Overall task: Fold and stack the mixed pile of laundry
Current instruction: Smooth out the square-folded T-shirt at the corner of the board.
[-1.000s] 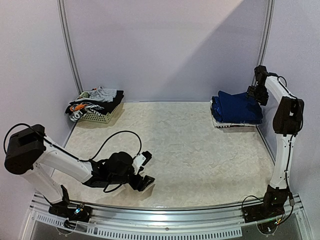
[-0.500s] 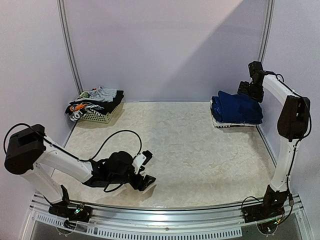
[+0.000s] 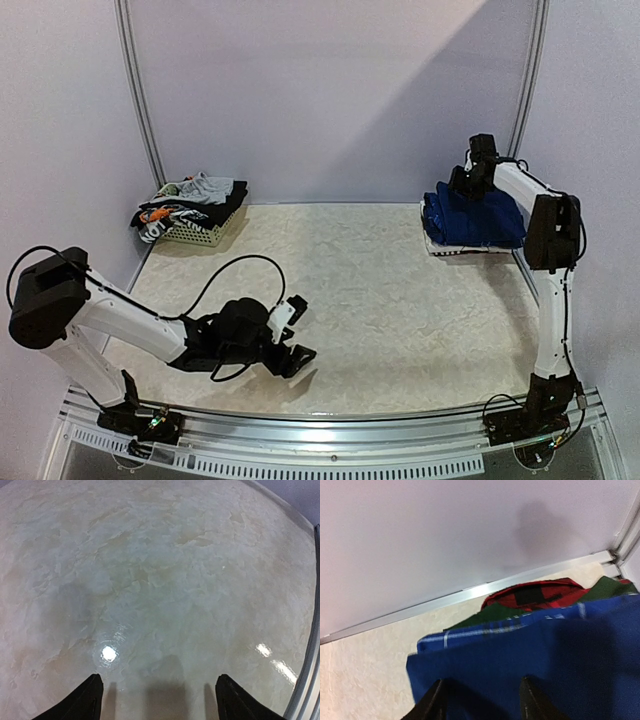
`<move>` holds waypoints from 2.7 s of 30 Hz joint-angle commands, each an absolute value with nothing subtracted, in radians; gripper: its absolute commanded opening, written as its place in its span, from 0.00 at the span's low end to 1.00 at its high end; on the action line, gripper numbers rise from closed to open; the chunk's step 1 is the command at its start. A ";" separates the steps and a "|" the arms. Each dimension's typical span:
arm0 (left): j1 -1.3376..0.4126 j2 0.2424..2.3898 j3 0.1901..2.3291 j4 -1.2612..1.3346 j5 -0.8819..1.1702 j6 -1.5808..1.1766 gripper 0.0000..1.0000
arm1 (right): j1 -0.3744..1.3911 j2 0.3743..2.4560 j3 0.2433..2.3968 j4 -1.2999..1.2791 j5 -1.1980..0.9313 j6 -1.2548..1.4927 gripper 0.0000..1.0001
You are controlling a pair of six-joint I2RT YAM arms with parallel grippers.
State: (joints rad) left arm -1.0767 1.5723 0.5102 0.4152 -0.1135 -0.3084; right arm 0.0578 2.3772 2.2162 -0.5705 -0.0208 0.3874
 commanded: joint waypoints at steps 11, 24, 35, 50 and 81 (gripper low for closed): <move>-1.064 1.591 0.585 0.347 -0.126 -0.323 0.78 | 0.088 2.600 2.416 -0.366 -0.126 0.389 0.53; -1.071 1.599 0.584 0.355 -0.128 -0.329 0.77 | 0.008 2.255 2.117 -0.393 0.120 0.355 0.70; -1.071 1.605 0.584 0.355 -0.121 -0.326 0.77 | -0.082 2.269 2.058 -0.419 0.200 0.406 0.50; -1.071 1.649 0.630 0.324 -0.130 -0.335 0.77 | -0.145 2.539 2.345 -0.455 0.164 0.420 0.38; -1.072 1.488 0.577 0.262 -0.227 -0.344 0.83 | 0.056 2.270 2.245 -0.361 0.255 0.292 0.86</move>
State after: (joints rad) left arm -1.0767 1.5429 0.6003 0.2958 -0.1776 -0.3378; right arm 0.0021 2.3417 2.2570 -0.3622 0.1955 0.3367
